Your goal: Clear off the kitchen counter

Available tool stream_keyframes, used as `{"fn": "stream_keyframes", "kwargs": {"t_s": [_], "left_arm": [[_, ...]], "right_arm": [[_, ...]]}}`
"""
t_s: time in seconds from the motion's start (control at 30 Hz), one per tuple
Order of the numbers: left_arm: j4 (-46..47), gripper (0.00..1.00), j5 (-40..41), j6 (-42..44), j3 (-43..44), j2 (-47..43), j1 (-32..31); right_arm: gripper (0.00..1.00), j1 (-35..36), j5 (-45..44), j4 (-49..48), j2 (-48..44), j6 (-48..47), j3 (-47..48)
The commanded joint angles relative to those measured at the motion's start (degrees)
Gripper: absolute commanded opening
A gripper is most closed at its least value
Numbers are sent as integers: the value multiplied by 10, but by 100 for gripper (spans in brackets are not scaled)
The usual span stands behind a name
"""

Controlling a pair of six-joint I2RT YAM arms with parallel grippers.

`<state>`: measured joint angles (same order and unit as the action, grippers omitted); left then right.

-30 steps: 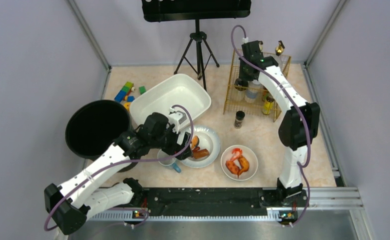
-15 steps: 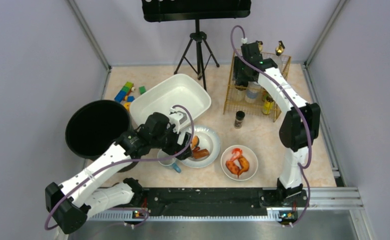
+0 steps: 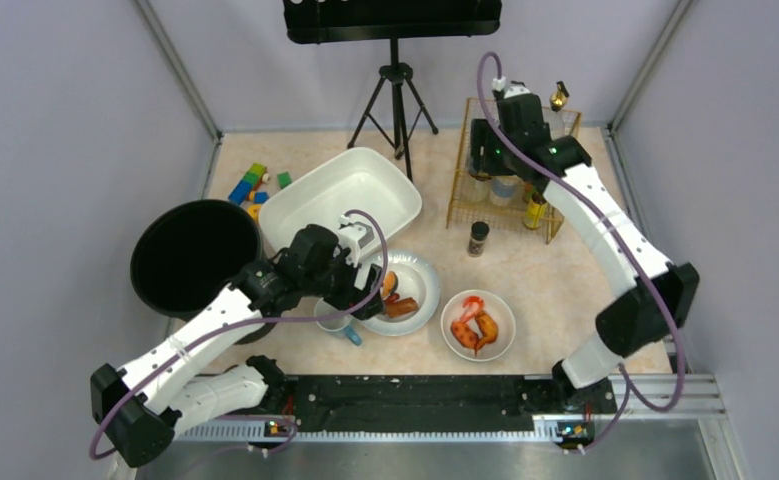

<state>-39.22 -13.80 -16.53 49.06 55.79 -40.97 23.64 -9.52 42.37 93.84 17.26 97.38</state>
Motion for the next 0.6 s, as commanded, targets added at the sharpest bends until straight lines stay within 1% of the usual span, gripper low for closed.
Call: {"fn": "stream_keyframes", "kwargs": {"t_s": [0.0,0.17,0.3,0.57], "left_arm": [[9,99,1,5,0,-2,0],[9,99,0,5,0,-1,0],[9,99,1,5,0,0,0],[8,99,4,4,0,-2,0]], "right_arm": [[66,12,3,1,-83,21,-88],[67,20,10,0,-129,26,-197],[70,26,8,-23,-147,44,-266],[76,29,10,-88,-124,87,-324]]}}
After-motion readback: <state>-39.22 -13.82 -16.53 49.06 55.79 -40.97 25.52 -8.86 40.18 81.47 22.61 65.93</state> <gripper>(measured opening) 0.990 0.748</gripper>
